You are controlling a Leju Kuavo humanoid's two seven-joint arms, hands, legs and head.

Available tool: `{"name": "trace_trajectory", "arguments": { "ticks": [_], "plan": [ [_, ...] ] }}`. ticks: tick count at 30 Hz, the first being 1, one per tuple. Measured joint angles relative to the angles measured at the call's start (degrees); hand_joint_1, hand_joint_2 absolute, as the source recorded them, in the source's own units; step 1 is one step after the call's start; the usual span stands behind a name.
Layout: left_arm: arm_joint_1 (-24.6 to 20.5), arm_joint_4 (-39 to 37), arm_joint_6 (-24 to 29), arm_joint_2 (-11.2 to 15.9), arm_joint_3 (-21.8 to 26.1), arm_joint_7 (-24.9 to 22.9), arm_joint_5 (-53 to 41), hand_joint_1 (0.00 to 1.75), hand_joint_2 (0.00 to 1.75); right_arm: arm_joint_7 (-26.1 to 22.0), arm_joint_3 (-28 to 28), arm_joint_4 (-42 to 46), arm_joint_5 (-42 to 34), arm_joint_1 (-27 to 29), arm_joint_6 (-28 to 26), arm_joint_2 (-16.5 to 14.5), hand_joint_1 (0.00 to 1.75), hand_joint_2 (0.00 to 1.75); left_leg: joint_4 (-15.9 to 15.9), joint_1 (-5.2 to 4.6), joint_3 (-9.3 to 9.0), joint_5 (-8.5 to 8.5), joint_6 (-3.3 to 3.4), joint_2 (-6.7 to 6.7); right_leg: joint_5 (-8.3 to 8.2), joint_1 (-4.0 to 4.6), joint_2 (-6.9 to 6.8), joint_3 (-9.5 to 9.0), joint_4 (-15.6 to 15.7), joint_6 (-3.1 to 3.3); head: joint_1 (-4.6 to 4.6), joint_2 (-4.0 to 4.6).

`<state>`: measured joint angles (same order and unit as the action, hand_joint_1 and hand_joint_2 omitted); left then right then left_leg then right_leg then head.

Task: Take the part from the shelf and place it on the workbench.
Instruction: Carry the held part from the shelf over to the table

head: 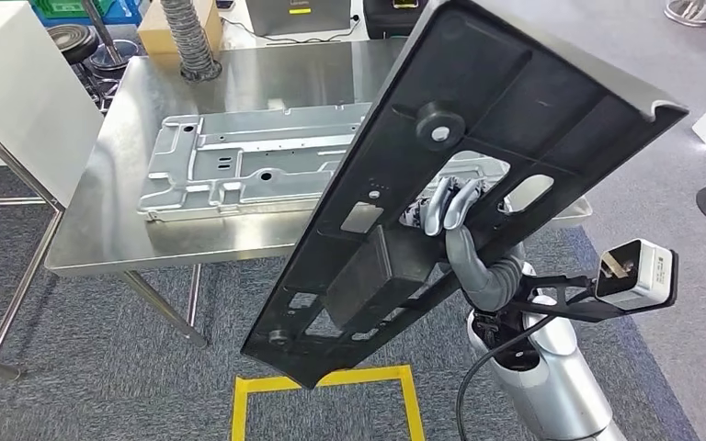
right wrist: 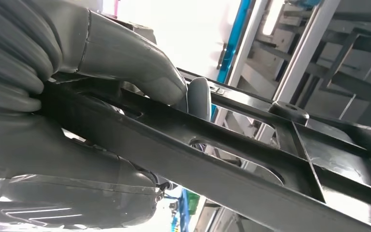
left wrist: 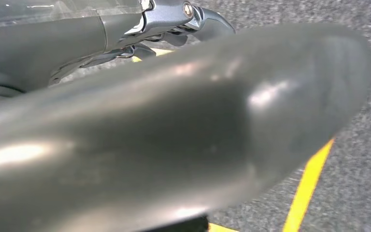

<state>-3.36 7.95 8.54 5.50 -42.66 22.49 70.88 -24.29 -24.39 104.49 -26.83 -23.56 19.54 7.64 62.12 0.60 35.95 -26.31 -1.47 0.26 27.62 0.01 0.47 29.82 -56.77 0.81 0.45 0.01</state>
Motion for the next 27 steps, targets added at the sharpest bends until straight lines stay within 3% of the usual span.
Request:
{"name": "trace_trajectory", "arguments": {
  "ticks": [2,6,8,10,11,12,13,15,16,17,20,22,25,26,27],
  "plan": [
    [-0.06,-0.04,0.05,0.11,-0.2,-0.05,0.05,0.0,0.0,-0.48,0.15,0.2,0.41,0.2,0.04,0.04,1.75,1.75,-4.03,-0.3,-1.19,1.73,0.73,-0.07,0.65,0.08,0.03,-0.51,-0.06,-0.61,-0.03,-0.01],
    [-0.1,-0.05,0.14,0.18,-0.29,0.19,0.15,0.0,0.0,-1.37,0.46,0.52,0.69,0.54,0.02,0.19,1.75,1.75,-4.63,-0.2,-2.31,1.65,2.19,-0.05,1.42,0.08,-0.02,-0.07,-2.33,-1.73,-0.25,-0.01],
    [-0.21,-0.05,0.08,0.3,-0.32,0.42,0.15,0.0,0.0,-1.86,0.85,0.77,0.73,0.65,-0.03,0.2,1.75,1.75,-4.89,-0.11,-3.02,1.33,2.67,-0.04,3.6,-0.18,-0.12,3.29,-8.19,-2.25,-0.38,-0.01],
    [-0.23,-0.05,-0.02,0.45,-0.37,0.49,0.15,0.0,0.0,-2.2,1.36,0.94,0.73,1.1,-0.04,0.21,1.75,1.75,-4.9,-0.13,-3.51,0.77,2.87,0.0,6.17,-0.41,-0.14,8.16,-15.32,-2.72,-0.42,-0.01],
    [-0.2,-0.05,-0.05,0.51,-0.44,0.49,0.15,0.0,0.0,-2.32,1.64,1.0,0.73,1.43,-0.04,0.21,1.75,1.75,-4.9,-0.14,-3.86,0.44,2.86,0.04,6.34,-0.52,-0.15,9.86,-17.08,-2.87,-0.42,-0.01],
    [-0.17,-0.05,-0.06,0.55,-0.54,0.46,0.15,0.0,0.0,-2.42,1.93,1.14,0.73,1.73,-0.03,0.22,1.75,1.75,-4.9,-0.14,-4.32,0.09,2.79,0.09,5.31,-0.61,-0.16,10.55,-16.78,-2.91,-0.43,-0.01],
    [-0.16,-0.05,-0.06,0.57,-0.64,0.44,0.15,0.0,0.0,-2.49,2.22,1.37,0.73,1.96,-0.01,0.22,1.75,1.75,-4.9,-0.14,-4.87,-0.3,2.69,0.14,3.06,-0.67,-0.17,10.11,-14.26,-2.83,-0.43,-0.01],
    [-0.19,-0.05,-0.07,0.6,-0.86,0.41,0.15,0.0,0.0,-2.52,2.78,1.98,0.74,2.13,-0.04,0.22,1.75,1.75,-4.9,-0.18,-5.94,-1.1,2.32,0.2,-1.95,-0.54,-0.29,7.49,-6.22,-2.35,-0.42,-0.01],
    [-0.25,-0.05,-0.08,0.62,-0.99,0.41,0.15,0.0,0.0,-2.49,2.99,2.25,0.79,2.14,-0.12,0.21,1.75,1.75,-4.93,-0.22,-6.27,-1.45,2.03,0.21,-2.92,-0.36,-0.36,6.46,-3.23,-2.03,-0.42,-0.01],
    [-0.33,-0.05,-0.1,0.66,-1.16,0.4,0.13,0.0,0.0,-2.37,3.14,2.54,0.91,2.17,-0.27,0.2,1.75,1.75,-5.05,-0.26,-6.43,-1.75,1.69,0.2,-3.2,-0.17,-0.41,5.9,-1.55,-1.68,-0.42,0.0],
    [-0.49,-0.05,-0.24,0.83,-1.65,0.35,-0.07,0.0,0.0,-1.71,3.33,3.37,1.6,2.4,-1.04,0.05,1.75,1.75,-4.29,-0.33,-6.88,-1.92,0.51,0.12,-3.23,-0.15,-0.36,4.98,-0.58,-0.47,-0.36,-0.01],
    [-0.69,-0.06,-0.34,0.97,-1.85,0.3,-0.28,0.0,0.0,-1.45,3.36,3.8,2.2,2.52,-1.7,-0.32,1.75,1.75,-1.2,-0.22,-5.98,-3.09,-0.07,0.06,-3.17,-0.3,-0.37,3.87,-0.3,0.21,-0.16,-0.01],
    [-0.9,-0.05,-0.43,1.09,-2.3,0.14,-0.58,0.0,0.0,-1.42,3.34,4.02,3.05,2.95,-2.54,-0.98,1.75,1.75,9.0,-0.04,0.11,-7.27,-0.68,0.05,-2.42,-0.2,-0.41,3.02,-0.22,0.76,0.02,0.0],
    [-0.82,-0.05,-0.45,1.1,-2.5,0.05,-0.63,0.0,0.0,-1.44,3.34,4.02,3.32,3.24,-2.78,-1.11,1.75,1.75,11.27,-0.01,1.92,-8.08,-0.72,0.04,-2.13,-0.15,-0.37,2.78,-0.23,0.82,0.02,0.01],
    [-0.73,-0.05,-0.46,1.11,-2.71,-0.03,-0.65,0.0,0.0,-1.53,3.35,4.0,3.53,3.58,-3.03,-1.19,1.75,1.75,11.58,-0.01,2.86,-7.72,-0.62,0.04,-1.8,-0.12,-0.31,2.44,-0.24,0.81,0.03,0.0]
  ]
}}
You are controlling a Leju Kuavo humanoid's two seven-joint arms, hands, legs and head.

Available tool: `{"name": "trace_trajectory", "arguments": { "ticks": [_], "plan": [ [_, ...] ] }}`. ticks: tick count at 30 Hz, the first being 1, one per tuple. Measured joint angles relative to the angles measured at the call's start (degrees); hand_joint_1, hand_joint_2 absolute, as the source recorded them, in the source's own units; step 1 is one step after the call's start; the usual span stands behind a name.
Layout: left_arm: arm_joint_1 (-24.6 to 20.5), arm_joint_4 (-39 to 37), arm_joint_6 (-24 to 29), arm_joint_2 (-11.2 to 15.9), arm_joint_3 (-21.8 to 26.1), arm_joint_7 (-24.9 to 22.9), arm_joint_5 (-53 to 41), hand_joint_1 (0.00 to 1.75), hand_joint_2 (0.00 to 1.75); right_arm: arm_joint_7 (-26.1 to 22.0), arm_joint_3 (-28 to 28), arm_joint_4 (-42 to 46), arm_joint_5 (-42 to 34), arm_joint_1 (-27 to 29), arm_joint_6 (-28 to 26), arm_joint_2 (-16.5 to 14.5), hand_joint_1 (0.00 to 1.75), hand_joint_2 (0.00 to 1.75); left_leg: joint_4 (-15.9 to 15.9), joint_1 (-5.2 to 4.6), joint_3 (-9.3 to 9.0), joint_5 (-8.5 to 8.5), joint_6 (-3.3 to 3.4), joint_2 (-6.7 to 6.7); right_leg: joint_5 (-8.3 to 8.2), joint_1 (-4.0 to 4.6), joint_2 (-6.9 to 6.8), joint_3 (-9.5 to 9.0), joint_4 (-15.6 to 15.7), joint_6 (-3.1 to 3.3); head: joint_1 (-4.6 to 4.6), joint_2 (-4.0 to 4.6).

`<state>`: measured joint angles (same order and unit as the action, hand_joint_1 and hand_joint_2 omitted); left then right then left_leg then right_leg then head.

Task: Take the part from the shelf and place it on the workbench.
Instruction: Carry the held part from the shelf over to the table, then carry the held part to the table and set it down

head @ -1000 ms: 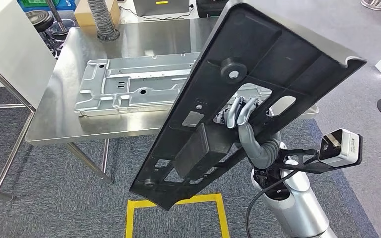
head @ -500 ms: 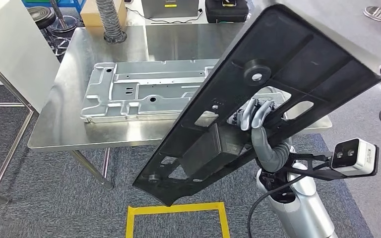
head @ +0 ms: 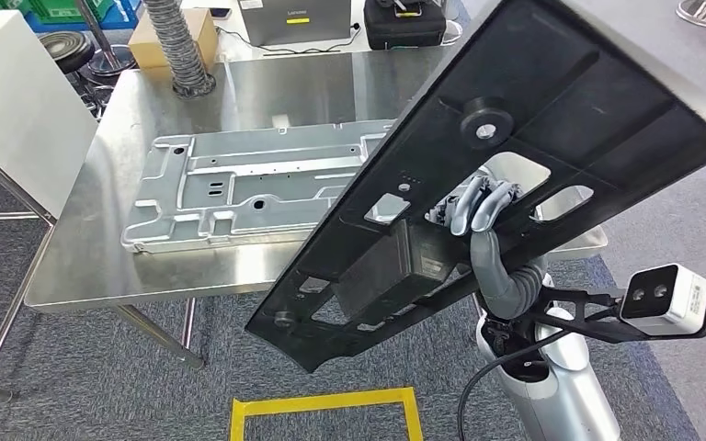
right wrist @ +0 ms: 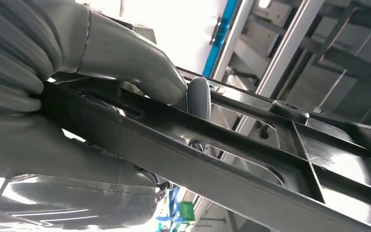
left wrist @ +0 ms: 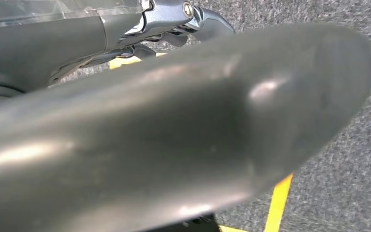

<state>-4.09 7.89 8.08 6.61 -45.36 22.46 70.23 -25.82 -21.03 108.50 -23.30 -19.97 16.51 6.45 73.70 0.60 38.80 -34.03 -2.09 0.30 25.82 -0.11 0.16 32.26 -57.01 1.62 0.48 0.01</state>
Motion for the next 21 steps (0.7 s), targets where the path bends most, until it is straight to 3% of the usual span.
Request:
{"name": "trace_trajectory", "arguments": {
  "ticks": [1,3,4,6,9,11,14,15,16,19,21],
  "plan": [
    [0.08,0.0,-0.01,0.04,-0.19,-0.05,-0.01,0.0,0.0,-0.16,0.09,-0.03,0.0,0.35,-0.18,-0.03,1.75,1.75,-1.86,0.0,-0.13,1.65,0.16,0.0,0.34,0.02,0.06,-0.44,-0.01,-0.06,0.01,-0.01],
    [0.13,-0.01,-0.03,0.27,-0.42,-0.05,0.04,0.0,0.0,-0.74,0.79,-0.29,-0.61,0.94,-0.04,-0.03,1.75,1.75,-9.73,-0.06,-2.5,6.97,0.71,-0.02,1.12,0.08,0.12,-1.53,-0.03,-0.35,-0.01,0.0],
    [0.12,-0.02,-0.05,0.42,-0.46,-0.03,0.1,0.0,0.0,-1.03,1.42,-0.58,-1.11,1.13,0.26,-0.03,1.75,1.75,-13.07,-0.18,-3.61,8.3,0.98,-0.05,1.44,0.14,0.13,-1.87,-0.05,-0.58,-0.02,0.01],
    [0.12,-0.04,-0.11,0.65,-0.49,0.09,0.32,0.0,0.0,-1.33,2.89,-1.29,-2.01,1.34,0.97,-0.03,1.75,1.75,-15.94,-0.43,-4.58,8.84,1.64,-0.09,1.87,0.24,0.15,-2.11,-0.23,-1.2,-0.04,0.0],
    [0.21,-0.04,-0.17,0.8,-0.57,0.27,0.6,0.0,0.0,-1.32,5.06,-2.2,-2.52,1.42,1.8,-0.01,1.75,1.75,-16.41,-0.23,-5.5,8.91,2.66,-0.01,2.3,0.27,0.13,-1.96,-1.88,-2.18,-0.13,-0.01],
    [0.11,-0.04,-0.29,0.88,-0.76,0.36,0.63,0.0,0.0,-1.18,6.39,-2.73,-2.38,1.35,1.93,-0.01,1.75,1.75,-16.6,-0.07,-6.32,8.65,3.17,0.03,3.99,0.07,0.1,0.41,-6.33,-2.75,-0.29,-0.01],
    [0.08,-0.04,-0.63,1.01,-1.32,0.51,0.69,0.0,0.0,-1.25,8.57,-3.87,0.25,1.55,-0.08,-0.02,1.75,1.75,-16.58,-0.08,-6.99,7.78,3.42,0.08,7.68,-0.39,0.09,7.48,-16.38,-3.53,-0.4,0.0],
    [0.14,-0.04,-0.7,1.01,-1.52,0.61,0.78,0.0,0.0,-1.63,9.52,-4.32,2.69,1.61,-2.29,-0.03,1.75,1.75,-16.57,-0.06,-7.36,7.45,3.35,0.12,7.57,-0.54,0.07,8.79,-17.2,-3.68,-0.41,0.0],
    [0.2,-0.04,-0.69,1.01,-1.7,0.71,0.86,0.0,0.0,-2.19,10.64,-4.71,6.21,1.56,-5.72,-0.04,1.75,1.75,-16.56,-0.04,-7.87,7.06,3.25,0.18,6.24,-0.67,0.03,8.98,-15.79,-3.74,-0.41,-0.01],
    [0.23,-0.04,-0.29,1.0,-2.11,1.08,1.11,0.0,0.0,-2.5,15.05,-5.74,22.49,0.27,-22.18,-0.1,1.75,1.75,-16.53,-0.05,-9.47,5.8,2.66,0.38,-1.27,-0.66,-0.16,5.85,-4.74,-3.32,-0.43,-0.01],
    [0.17,-0.04,0.01,1.02,-2.42,1.25,1.46,0.0,0.0,-0.7,17.82,-6.78,32.26,-1.42,-31.54,0.09,1.75,1.75,-16.49,-0.18,-9.92,5.15,1.99,0.45,-3.13,-0.35,-0.16,4.94,-1.28,-2.56,-0.41,-0.01]
  ]
}}
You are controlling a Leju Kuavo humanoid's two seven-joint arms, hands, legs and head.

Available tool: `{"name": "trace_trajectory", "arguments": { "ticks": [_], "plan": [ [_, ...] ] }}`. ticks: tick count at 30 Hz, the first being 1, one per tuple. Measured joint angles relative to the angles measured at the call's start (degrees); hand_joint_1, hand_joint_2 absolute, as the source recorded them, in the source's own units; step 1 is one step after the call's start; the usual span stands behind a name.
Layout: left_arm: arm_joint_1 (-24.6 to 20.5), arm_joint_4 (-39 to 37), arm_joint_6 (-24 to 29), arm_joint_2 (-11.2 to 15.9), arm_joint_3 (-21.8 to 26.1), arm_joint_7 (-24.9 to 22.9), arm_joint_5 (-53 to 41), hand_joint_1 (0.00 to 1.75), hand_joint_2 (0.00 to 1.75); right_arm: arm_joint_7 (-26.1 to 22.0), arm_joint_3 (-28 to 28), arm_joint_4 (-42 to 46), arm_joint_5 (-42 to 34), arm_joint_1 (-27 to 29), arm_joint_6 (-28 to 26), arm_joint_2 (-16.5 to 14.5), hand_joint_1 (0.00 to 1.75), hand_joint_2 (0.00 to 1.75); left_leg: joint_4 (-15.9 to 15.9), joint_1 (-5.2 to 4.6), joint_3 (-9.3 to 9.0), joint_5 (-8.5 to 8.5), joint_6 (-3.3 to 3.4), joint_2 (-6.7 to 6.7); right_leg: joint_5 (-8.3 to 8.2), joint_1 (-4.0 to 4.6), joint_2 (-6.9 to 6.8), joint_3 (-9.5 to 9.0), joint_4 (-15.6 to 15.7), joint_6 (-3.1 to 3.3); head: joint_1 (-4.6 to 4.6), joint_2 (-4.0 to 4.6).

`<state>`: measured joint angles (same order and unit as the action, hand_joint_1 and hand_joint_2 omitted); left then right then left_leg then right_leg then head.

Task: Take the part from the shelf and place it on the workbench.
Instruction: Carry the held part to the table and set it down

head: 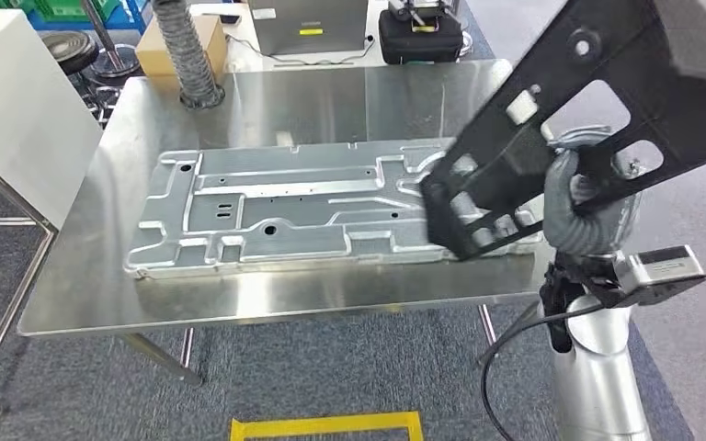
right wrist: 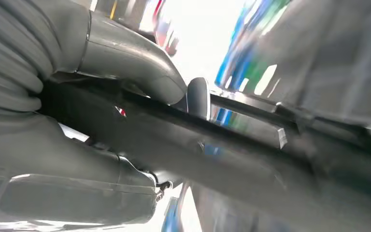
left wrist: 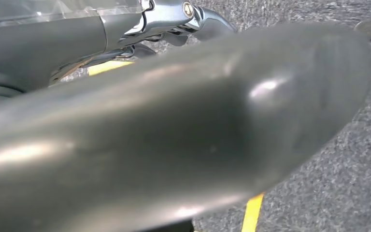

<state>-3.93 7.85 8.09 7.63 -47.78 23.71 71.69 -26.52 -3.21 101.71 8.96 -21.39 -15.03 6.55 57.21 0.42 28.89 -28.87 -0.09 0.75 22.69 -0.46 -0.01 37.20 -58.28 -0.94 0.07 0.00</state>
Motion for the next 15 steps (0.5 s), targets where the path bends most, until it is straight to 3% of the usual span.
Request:
{"name": "trace_trajectory", "arguments": {
  "ticks": [3,4,5,8,9,10,13,15],
  "plan": [
    [-0.08,0.0,0.21,0.06,-0.63,0.01,0.67,0.0,0.0,4.09,1.93,-2.86,12.63,-4.61,-6.91,1.25,1.75,1.75,0.57,-0.12,-0.2,-0.49,-0.97,-0.24,-0.06,-0.11,0.37,-0.34,0.35,1.13,0.05,0.01],
    [-0.21,0.0,0.2,0.08,-0.83,-0.01,0.8,0.0,0.0,5.81,1.8,-4.4,17.76,-6.9,-8.13,1.88,1.75,1.75,2.08,-0.1,0.55,-0.99,-1.21,-0.33,0.03,-0.23,0.48,-0.62,0.48,1.47,0.08,0.01],
    [-0.39,0.0,0.18,0.1,-1.02,-0.01,0.89,0.0,0.0,7.56,1.3,-6.25,22.9,-9.32,-8.92,2.43,1.75,1.75,4.75,-0.01,2.02,-2.01,-1.45,-0.38,0.14,-0.28,0.58,-0.9,0.59,1.77,0.09,0.01],
    [-0.76,0.0,-0.26,0.09,-1.81,0.17,0.96,0.0,0.0,13.48,-2.1,-13.37,38.63,-16.59,-10.12,3.57,1.75,1.75,15.66,0.15,8.94,-6.16,-2.02,-0.42,0.72,0.05,0.77,-1.34,0.61,2.38,0.09,0.01],
    [-0.77,0.0,-0.47,0.09,-2.09,0.26,0.96,0.0,0.0,15.21,-3.67,-15.88,43.15,-18.64,-10.24,3.75,1.75,1.75,17.05,0.15,10.43,-6.19,-2.06,-0.42,0.91,0.2,0.87,-1.54,0.6,2.45,0.09,0.01],
    [-0.77,0.0,-0.64,0.08,-2.33,0.35,0.96,0.0,0.0,16.72,-5.33,-18.37,47.16,-20.57,-10.12,3.88,1.75,1.75,16.26,0.14,10.86,-4.93,-1.94,-0.42,1.12,0.37,0.93,-1.83,0.58,2.48,0.1,0.01],
    [-0.88,0.0,-0.89,0.18,-3.08,0.58,1.09,0.0,0.0,20.04,-10.79,-26.26,56.66,-26.67,-7.83,3.44,1.75,1.75,5.14,-0.27,7.86,2.77,-0.57,-0.64,1.83,0.85,0.93,-2.8,0.56,2.47,-0.01,0.01],
    [-1.05,0.0,-0.97,0.25,-3.61,0.67,1.33,0.0,0.0,21.3,-14.66,-32.05,61.2,-30.57,-5.83,2.28,1.75,1.75,0.78,-0.73,6.66,4.73,0.18,-0.9,2.01,0.86,0.96,-2.75,0.57,2.15,-0.14,0.01]
  ]
}}
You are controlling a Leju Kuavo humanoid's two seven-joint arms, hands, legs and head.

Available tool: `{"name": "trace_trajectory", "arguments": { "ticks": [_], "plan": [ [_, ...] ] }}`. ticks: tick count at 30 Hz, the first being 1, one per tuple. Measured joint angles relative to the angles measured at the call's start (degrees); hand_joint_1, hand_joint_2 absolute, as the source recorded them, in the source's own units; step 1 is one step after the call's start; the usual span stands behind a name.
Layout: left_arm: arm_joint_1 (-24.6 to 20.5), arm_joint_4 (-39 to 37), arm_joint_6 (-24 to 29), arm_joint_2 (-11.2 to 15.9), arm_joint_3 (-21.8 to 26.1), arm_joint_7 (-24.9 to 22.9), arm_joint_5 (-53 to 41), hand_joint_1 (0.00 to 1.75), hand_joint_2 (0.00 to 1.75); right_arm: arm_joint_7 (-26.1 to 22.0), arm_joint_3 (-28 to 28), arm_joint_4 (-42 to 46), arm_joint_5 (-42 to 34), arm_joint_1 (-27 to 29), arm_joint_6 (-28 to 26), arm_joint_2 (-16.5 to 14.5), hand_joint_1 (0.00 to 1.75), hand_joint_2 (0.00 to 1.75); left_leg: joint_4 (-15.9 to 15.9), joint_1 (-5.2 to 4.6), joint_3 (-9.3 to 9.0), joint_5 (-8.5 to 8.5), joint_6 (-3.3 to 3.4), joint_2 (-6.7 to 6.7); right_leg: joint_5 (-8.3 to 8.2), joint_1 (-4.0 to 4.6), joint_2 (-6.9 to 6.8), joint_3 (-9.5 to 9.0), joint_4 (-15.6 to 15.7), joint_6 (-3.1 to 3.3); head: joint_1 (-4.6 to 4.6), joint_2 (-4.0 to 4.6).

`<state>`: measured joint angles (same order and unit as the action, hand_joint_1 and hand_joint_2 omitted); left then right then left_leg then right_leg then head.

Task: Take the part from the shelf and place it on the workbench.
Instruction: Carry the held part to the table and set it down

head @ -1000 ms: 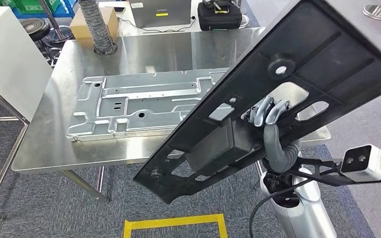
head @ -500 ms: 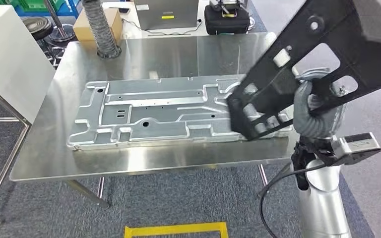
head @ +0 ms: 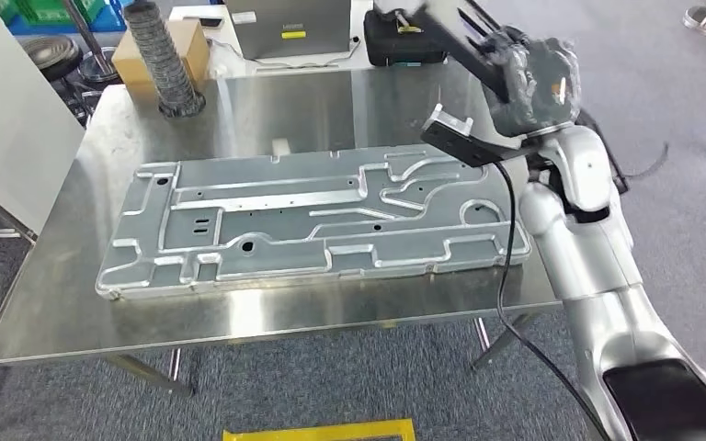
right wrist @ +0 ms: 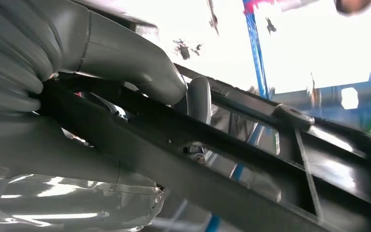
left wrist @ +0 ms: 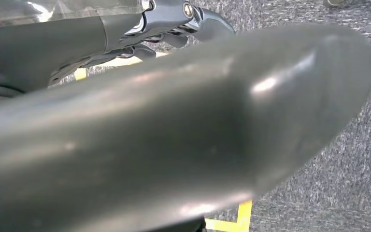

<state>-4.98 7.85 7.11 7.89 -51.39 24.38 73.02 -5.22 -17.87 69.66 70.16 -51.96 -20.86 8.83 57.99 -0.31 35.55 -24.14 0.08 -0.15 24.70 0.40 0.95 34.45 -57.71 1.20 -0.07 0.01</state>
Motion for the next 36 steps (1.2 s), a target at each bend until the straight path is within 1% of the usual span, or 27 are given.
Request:
{"name": "trace_trajectory", "arguments": {
  "ticks": [2,4,6,8,9,10,11,12,13,14,15,17,19,20,21,23,24,25,26,28,29,30,31,33,34,35,36],
  "plan": [
    [-0.16,0.0,-0.16,-0.03,-0.38,0.06,0.17,0.0,0.0,0.36,-3.76,-5.67,2.43,-3.06,1.56,-1.88,1.75,1.75,-0.67,-0.09,-0.21,0.19,0.3,-0.02,0.06,0.01,0.06,0.15,0.09,-0.55,-0.04,0.0],
    [-0.3,0.01,-0.44,-0.08,-0.79,0.21,0.38,0.0,0.0,0.33,-7.2,-11.35,3.75,-5.64,2.94,-4.18,1.75,1.75,-1.38,0.29,-0.77,0.73,0.64,-0.05,0.95,0.05,-0.09,0.56,-0.99,-1.1,-0.17,0.0],
    [-0.5,0.02,-0.84,-0.14,-1.25,0.48,0.69,0.0,0.0,0.51,-10.22,-17.13,4.79,-7.9,3.89,-6.58,1.75,1.75,-1.88,0.6,-1.24,0.87,0.88,-0.12,3.57,-0.23,-0.28,3.12,-6.15,-1.65,-0.38,0.0],
    [-0.6,0.02,-1.23,-0.2,-1.53,0.85,1.0,0.0,0.0,0.96,-12.89,-22.73,5.76,-9.19,4.33,-8.86,1.75,1.75,-1.84,0.71,-1.4,0.63,0.94,0.05,6.13,-0.73,-0.34,7.32,-13.69,-2.21,-0.49,0.0],
    [-0.59,0.02,-1.42,-0.26,-1.59,1.07,1.13,0.0,0.0,1.28,-14.17,-25.55,6.27,-9.47,4.52,-9.97,1.75,1.75,-1.75,0.8,-1.51,0.43,0.87,0.19,6.26,-0.96,-0.39,8.78,-15.86,-2.45,-0.49,-0.01],
    [-0.56,0.02,-1.6,-0.33,-1.65,1.29,1.21,0.0,0.0,1.67,-15.27,-28.11,6.72,-9.65,4.8,-10.97,1.75,1.75,-1.59,0.91,-1.63,0.17,0.73,0.37,5.29,-1.14,-0.46,9.25,-15.92,-2.63,-0.51,-0.01],
    [-0.54,0.02,-1.78,-0.41,-1.74,1.48,1.29,0.0,0.0,2.03,-16.19,-30.4,7.1,-9.78,5.11,-11.9,1.75,1.75,-1.34,1.03,-1.78,-0.15,0.54,0.53,3.39,-1.29,-0.56,8.61,-13.74,-2.73,-0.52,-0.01],
    [-0.52,0.02,-1.88,-0.46,-1.83,1.65,1.33,0.0,0.0,2.4,-16.86,-32.15,7.39,-9.91,5.41,-12.67,1.75,1.75,-1.01,1.14,-1.94,-0.55,0.32,0.65,0.97,-1.41,-0.68,7.2,-10.05,-2.75,-0.52,0.0],
    [-0.5,0.02,-1.96,-0.49,-1.93,1.79,1.37,0.0,0.0,2.76,-17.39,-33.72,7.64,-10.09,5.66,-13.35,1.75,1.75,-0.72,1.17,-2.0,-0.97,0.04,0.74,-0.76,-1.44,-0.78,5.63,-6.45,-2.67,-0.51,0.01],
    [-0.51,0.02,-2.0,-0.51,-2.03,1.9,1.4,0.0,0.0,3.04,-17.85,-35.09,7.88,-10.38,5.95,-14.06,1.75,1.75,-0.34,1.09,-1.96,-1.36,-0.29,0.78,-1.81,-1.39,-0.82,4.42,-3.5,-2.48,-0.45,0.01],
    [-0.51,0.02,-2.0,-0.51,-2.14,2.02,1.41,0.0,0.0,3.28,-18.36,-36.47,8.14,-10.67,6.34,-14.76,1.75,1.75,-0.09,1.04,-1.91,-1.63,-0.63,0.76,-2.13,-1.27,-0.8,3.73,-1.82,-2.24,-0.34,0.01],
    [-0.47,0.02,-2.01,-0.54,-2.47,2.42,1.44,0.0,0.0,3.64,-19.59,-39.47,8.82,-10.91,7.77,-16.02,1.75,1.75,-0.03,1.02,-1.99,-1.94,-1.38,0.7,-1.65,-0.93,-0.64,3.4,-1.07,-1.51,-0.17,-0.01],
    [-0.42,0.02,-1.99,-0.56,-2.79,2.88,1.5,0.0,0.0,3.86,-20.73,-42.0,9.41,-10.46,9.17,-16.96,1.75,1.75,0.5,1.25,-1.95,-2.68,-2.04,0.58,-1.53,-0.99,-0.6,2.9,-0.74,-0.75,-0.09,-0.01],
    [-0.43,0.02,-1.98,-0.57,-2.89,3.05,1.54,0.0,0.0,3.82,-21.16,-43.01,9.56,-10.21,9.53,-17.44,1.75,1.75,2.14,1.31,-1.24,-3.66,-2.3,0.53,-1.53,-1.1,-0.61,2.64,-0.5,-0.42,-0.03,0.0],
    [-0.43,0.02,-1.96,-0.58,-2.95,3.2,1.58,0.0,0.0,3.6,-21.5,-43.83,9.61,-9.97,9.66,-17.96,1.75,1.75,4.98,1.38,0.09,-5.1,-2.51,0.47,-1.48,-1.15,-0.6,2.39,-0.31,-0.13,0.05,0.0],
    [-0.41,0.02,-1.86,-0.58,-3.05,3.64,1.69,0.0,0.0,2.89,-22.17,-45.54,9.64,-9.3,9.61,-18.73,1.75,1.75,12.76,1.41,4.06,-8.11,-2.78,0.46,-1.23,-1.01,-0.55,2.05,-0.28,0.22,0.12,0.01],
    [-0.38,0.02,-1.8,-0.58,-3.1,3.88,1.79,0.0,0.0,2.51,-22.54,-46.24,9.69,-8.68,9.51,-18.99,1.75,1.75,15.49,1.43,5.66,-8.6,-2.83,0.46,-1.07,-0.92,-0.53,1.83,-0.29,0.29,0.12,0.0],
    [-0.35,0.02,-1.72,-0.58,-3.15,4.13,1.87,0.0,0.0,2.18,-22.86,-46.81,9.74,-8.0,9.35,-19.17,1.75,1.75,16.26,1.43,6.39,-8.05,-2.81,0.46,-0.91,-0.86,-0.52,1.61,-0.31,0.29,0.1,0.0],
    [-0.32,0.02,-1.62,-0.58,-3.23,4.37,1.94,0.0,0.0,1.82,-23.15,-47.24,9.79,-7.39,9.0,-19.34,1.75,1.75,14.61,1.43,5.97,-6.42,-2.74,0.45,-0.73,-0.82,-0.49,1.4,-0.37,0.24,0.1,0.0],
    [-0.34,0.02,-1.34,-0.57,-3.47,4.83,1.99,0.0,0.0,0.78,-23.6,-47.87,9.81,-6.72,7.76,-19.84,1.75,1.75,7.01,1.41,2.83,-2.2,-2.39,0.44,-0.34,-0.76,-0.36,1.04,-0.55,-0.03,0.09,0.0],
    [-0.42,0.02,-1.14,-0.57,-3.64,5.04,2.03,0.0,0.0,0.08,-23.82,-48.15,9.82,-6.55,6.85,-20.13,1.75,1.75,3.56,1.32,1.29,-0.88,-2.1,0.47,-0.19,-0.66,-0.23,0.99,-0.68,-0.24,0.09,0.0],
    [-0.53,0.02,-0.95,-0.59,-3.82,5.2,2.07,0.0,0.0,-0.65,-24.03,-48.38,9.87,-6.32,5.96,-20.44,1.75,1.75,1.43,1.21,0.31,-0.28,-1.8,0.49,-0.1,-0.57,-0.12,0.98,-0.74,-0.51,0.07,0.0],
    [-0.63,0.02,-0.77,-0.61,-4.02,5.32,2.11,0.0,0.0,-1.42,-24.29,-48.59,9.95,-5.97,5.1,-20.76,1.75,1.75,0.6,1.09,-0.08,-0.32,-1.48,0.52,-0.08,-0.5,-0.04,0.98,-0.72,-0.81,0.06,0.0],
    [-0.8,0.02,-0.57,-0.7,-4.32,5.41,2.26,0.0,0.0,-2.85,-24.93,-48.93,10.23,-5.15,3.72,-21.47,1.75,1.75,0.32,1.11,-0.23,-0.23,-0.85,0.49,-0.03,-0.49,-0.02,0.92,-0.63,-1.4,0.04,-0.01],
    [-0.9,0.02,-0.46,-0.75,-4.41,5.43,2.35,0.0,0.0,-3.46,-25.28,-49.06,10.39,-4.79,3.28,-21.89,1.31,1.31,0.15,1.21,-0.36,-0.14,-0.5,0.45,0.35,-0.52,-0.11,1.0,-1.0,-1.69,0.02,0.0],
    [-1.05,0.02,-0.32,-0.82,-4.46,5.43,2.43,0.0,0.44,-3.89,-25.63,-49.18,10.56,-4.49,2.99,-22.3,0.87,0.87,-0.04,1.32,-0.49,-0.05,-0.15,0.39,1.3,-0.54,-0.21,1.52,-2.32,-1.94,-0.03,0.0],
    [-1.22,0.02,-0.14,-0.9,-4.49,5.43,2.5,0.0,0.87,-4.15,-25.98,-49.29,10.71,-4.18,2.83,-22.71,0.44,0.44,-0.18,1.39,-0.59,0.02,0.13,0.33,2.88,-0.58,-0.31,2.68,-4.98,-2.15,-0.04,0.01]
  ]
}}
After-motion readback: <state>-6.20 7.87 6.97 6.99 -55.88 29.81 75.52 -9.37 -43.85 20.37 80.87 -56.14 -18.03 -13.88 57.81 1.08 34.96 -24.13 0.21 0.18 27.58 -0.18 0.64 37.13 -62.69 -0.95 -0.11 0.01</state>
